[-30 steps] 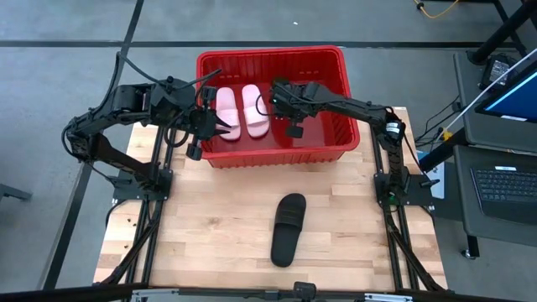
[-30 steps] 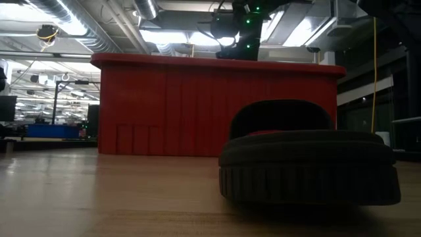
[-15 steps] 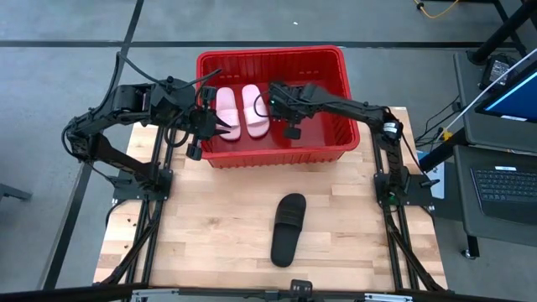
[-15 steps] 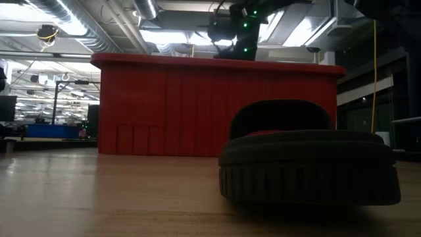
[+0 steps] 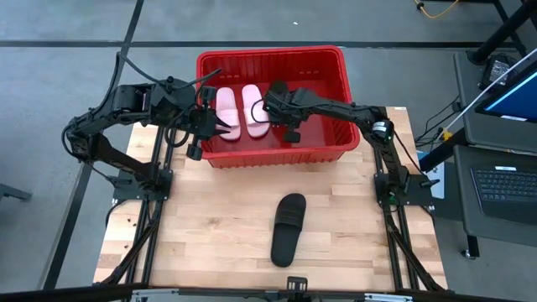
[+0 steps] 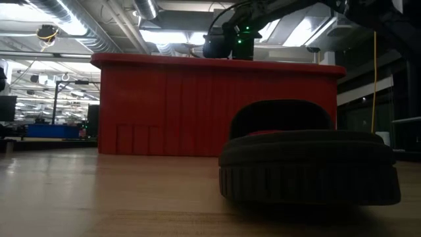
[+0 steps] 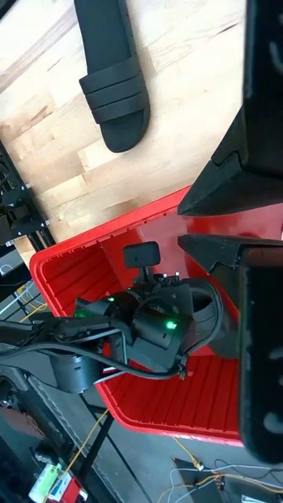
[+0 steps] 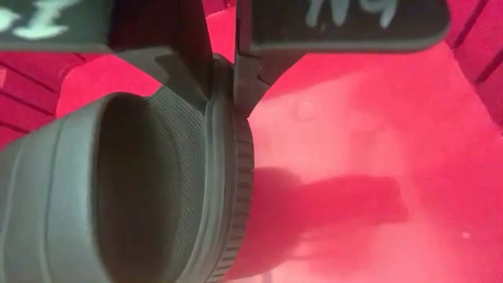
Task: Pick and place slides into bin
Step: Put the top black slide into the red bin
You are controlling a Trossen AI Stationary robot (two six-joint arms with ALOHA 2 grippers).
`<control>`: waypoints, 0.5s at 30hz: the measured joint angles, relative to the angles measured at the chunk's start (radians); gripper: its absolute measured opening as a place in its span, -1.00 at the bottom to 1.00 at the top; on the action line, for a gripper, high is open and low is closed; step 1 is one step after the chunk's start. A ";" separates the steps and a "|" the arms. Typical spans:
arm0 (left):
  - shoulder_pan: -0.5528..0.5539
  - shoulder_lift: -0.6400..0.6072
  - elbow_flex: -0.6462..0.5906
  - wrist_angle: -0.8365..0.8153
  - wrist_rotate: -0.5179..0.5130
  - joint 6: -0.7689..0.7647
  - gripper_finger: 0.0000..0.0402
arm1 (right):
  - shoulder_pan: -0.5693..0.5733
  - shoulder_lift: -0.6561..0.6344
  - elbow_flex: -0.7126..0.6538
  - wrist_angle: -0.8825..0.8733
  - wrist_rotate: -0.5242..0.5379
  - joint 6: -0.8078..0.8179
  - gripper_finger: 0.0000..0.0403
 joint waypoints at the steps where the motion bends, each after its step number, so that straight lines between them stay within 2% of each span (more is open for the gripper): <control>1: 0.000 0.000 0.000 -0.001 0.000 0.000 -0.80 | 0.000 0.000 0.000 0.001 -0.002 -0.001 -0.84; 15: 0.000 0.000 0.000 0.000 0.000 0.000 -0.80 | -0.007 0.000 0.000 0.012 -0.082 -0.026 -0.84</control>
